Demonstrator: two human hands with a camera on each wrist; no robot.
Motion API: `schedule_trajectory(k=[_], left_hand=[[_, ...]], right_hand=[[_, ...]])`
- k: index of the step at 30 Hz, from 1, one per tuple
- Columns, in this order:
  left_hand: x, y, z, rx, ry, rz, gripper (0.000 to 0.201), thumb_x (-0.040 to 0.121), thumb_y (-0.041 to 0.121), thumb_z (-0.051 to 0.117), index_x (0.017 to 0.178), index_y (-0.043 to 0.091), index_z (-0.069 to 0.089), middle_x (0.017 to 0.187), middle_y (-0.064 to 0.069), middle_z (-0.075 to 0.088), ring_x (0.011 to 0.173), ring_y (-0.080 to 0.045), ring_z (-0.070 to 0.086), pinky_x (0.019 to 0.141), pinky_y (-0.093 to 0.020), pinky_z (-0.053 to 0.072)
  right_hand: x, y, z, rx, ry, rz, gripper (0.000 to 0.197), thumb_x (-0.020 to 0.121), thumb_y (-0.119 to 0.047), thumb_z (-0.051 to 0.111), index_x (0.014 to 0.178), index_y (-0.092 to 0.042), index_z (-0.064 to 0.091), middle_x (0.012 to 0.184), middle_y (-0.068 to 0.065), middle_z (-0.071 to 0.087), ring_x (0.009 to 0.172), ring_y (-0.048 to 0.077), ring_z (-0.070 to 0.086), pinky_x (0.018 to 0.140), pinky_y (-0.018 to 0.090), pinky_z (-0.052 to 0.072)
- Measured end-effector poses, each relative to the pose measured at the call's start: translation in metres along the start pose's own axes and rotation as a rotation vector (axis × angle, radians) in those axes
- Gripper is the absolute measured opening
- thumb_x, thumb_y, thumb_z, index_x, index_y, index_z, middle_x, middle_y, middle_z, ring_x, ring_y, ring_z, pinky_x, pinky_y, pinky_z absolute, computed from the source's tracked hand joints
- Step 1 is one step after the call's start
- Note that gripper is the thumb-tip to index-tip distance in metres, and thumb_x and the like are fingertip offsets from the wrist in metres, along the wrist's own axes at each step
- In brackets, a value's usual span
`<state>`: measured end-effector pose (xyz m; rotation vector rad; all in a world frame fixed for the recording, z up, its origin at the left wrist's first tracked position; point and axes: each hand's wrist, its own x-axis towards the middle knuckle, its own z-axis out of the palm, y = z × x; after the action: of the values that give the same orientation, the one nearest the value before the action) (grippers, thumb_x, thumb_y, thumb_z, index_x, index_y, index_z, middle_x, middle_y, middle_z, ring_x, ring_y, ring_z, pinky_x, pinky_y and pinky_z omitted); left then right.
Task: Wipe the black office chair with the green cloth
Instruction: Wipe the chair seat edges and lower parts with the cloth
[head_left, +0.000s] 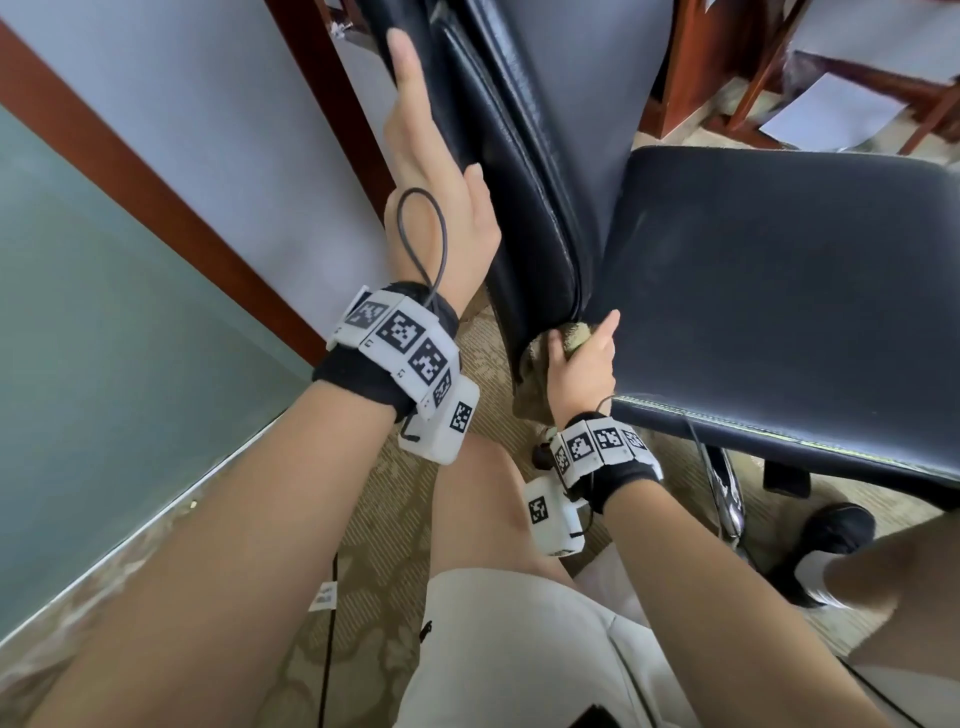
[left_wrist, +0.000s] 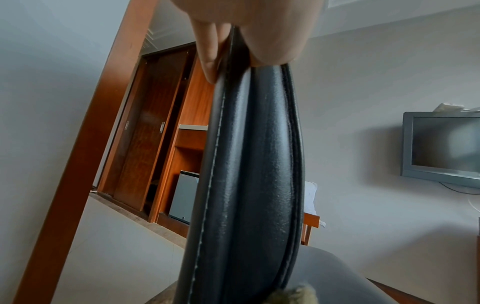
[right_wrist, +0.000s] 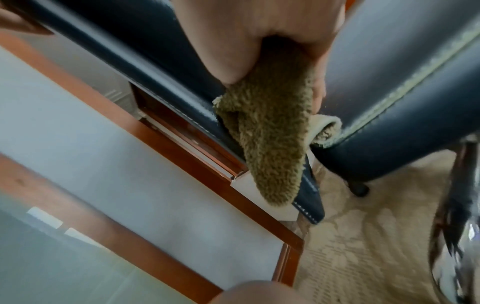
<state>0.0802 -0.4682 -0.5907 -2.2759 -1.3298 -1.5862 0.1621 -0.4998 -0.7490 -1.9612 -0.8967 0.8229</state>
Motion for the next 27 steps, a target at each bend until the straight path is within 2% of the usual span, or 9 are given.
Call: schedule_trajectory(k=[4,7,10,13,18,20,22,25,27], left_hand=[[-0.002,-0.001,0.001,0.03,0.024,0.014,0.066,0.075,-0.011,0.05,0.131,-0.029,0.019,0.138,-0.042,0.027,0.128,-0.025,0.023,0.106,-0.002,0.007],[-0.001,0.0,0.002,0.026,0.03,0.01,0.067,0.074,-0.013,0.05,0.131,-0.029,0.018,0.138,-0.043,0.026,0.128,-0.026,0.022,0.106,-0.001,0.007],[-0.001,-0.002,0.003,0.011,0.008,0.038,0.068,0.072,-0.018,0.049,0.13,-0.031,0.015,0.138,-0.048,0.018,0.131,-0.03,0.018,0.11,-0.007,0.006],[-0.001,-0.003,0.003,0.006,0.003,0.027,0.068,0.073,-0.019,0.047,0.13,-0.03,0.013,0.139,-0.048,0.015,0.134,-0.028,0.016,0.112,-0.011,0.005],[0.0,-0.003,0.003,-0.003,-0.001,-0.011,0.07,0.072,-0.019,0.046,0.132,-0.029,0.011,0.141,-0.045,0.016,0.133,-0.029,0.017,0.111,-0.01,0.005],[0.0,-0.002,0.003,0.026,0.0,-0.022,0.069,0.073,-0.016,0.047,0.133,-0.028,0.014,0.141,-0.044,0.019,0.132,-0.028,0.019,0.109,-0.005,0.006],[0.001,-0.002,0.003,0.054,0.014,-0.032,0.068,0.076,-0.012,0.049,0.133,-0.026,0.016,0.14,-0.041,0.024,0.13,-0.025,0.023,0.106,0.0,0.008],[0.001,0.001,0.003,0.08,0.03,-0.026,0.065,0.078,-0.01,0.049,0.133,-0.026,0.019,0.139,-0.041,0.027,0.128,-0.024,0.025,0.104,0.001,0.007],[0.0,0.003,0.003,0.109,0.055,-0.019,0.062,0.077,-0.009,0.049,0.132,-0.026,0.023,0.136,-0.041,0.032,0.124,-0.025,0.026,0.101,0.004,0.006]], right_hand=[[-0.01,-0.015,-0.027,0.078,0.128,-0.198,0.07,0.095,-0.035,0.049,0.15,-0.014,0.01,0.15,0.008,0.031,0.123,0.031,0.047,0.096,0.037,0.038],[-0.016,-0.042,-0.036,0.243,0.212,-0.48,0.071,0.091,-0.025,0.056,0.147,-0.006,0.017,0.149,0.013,0.031,0.136,0.025,0.034,0.109,0.034,0.032],[-0.01,-0.064,-0.031,0.203,0.248,-0.67,0.071,0.087,-0.031,0.054,0.143,0.004,0.025,0.146,0.022,0.032,0.137,0.034,0.029,0.115,0.04,0.023],[0.002,-0.068,-0.024,0.176,0.288,-0.661,0.076,0.084,-0.036,0.051,0.142,0.005,0.027,0.146,0.027,0.029,0.136,0.036,0.027,0.113,0.027,0.016],[0.011,-0.045,-0.019,0.22,0.188,-0.579,0.082,0.085,-0.02,0.066,0.144,0.008,0.016,0.15,0.028,0.017,0.14,0.036,0.019,0.104,0.0,0.011],[0.011,-0.042,-0.019,0.142,0.152,-0.543,0.084,0.085,-0.028,0.064,0.146,0.003,0.015,0.151,0.026,0.018,0.139,0.038,0.024,0.109,0.016,0.026],[0.006,-0.043,-0.016,-0.088,0.263,-0.45,0.083,0.082,-0.052,0.05,0.147,-0.006,0.023,0.146,0.025,0.032,0.128,0.041,0.04,0.096,0.047,0.044],[-0.002,-0.045,-0.023,-0.345,0.399,-0.332,0.087,0.075,-0.072,0.033,0.142,-0.018,0.039,0.116,0.018,0.057,0.083,0.032,0.059,0.053,0.036,0.046],[-0.005,-0.05,-0.033,-0.321,0.297,-0.281,0.085,0.078,-0.07,0.042,0.146,-0.022,0.029,0.114,0.015,0.049,0.073,0.025,0.055,0.053,0.031,0.04]])
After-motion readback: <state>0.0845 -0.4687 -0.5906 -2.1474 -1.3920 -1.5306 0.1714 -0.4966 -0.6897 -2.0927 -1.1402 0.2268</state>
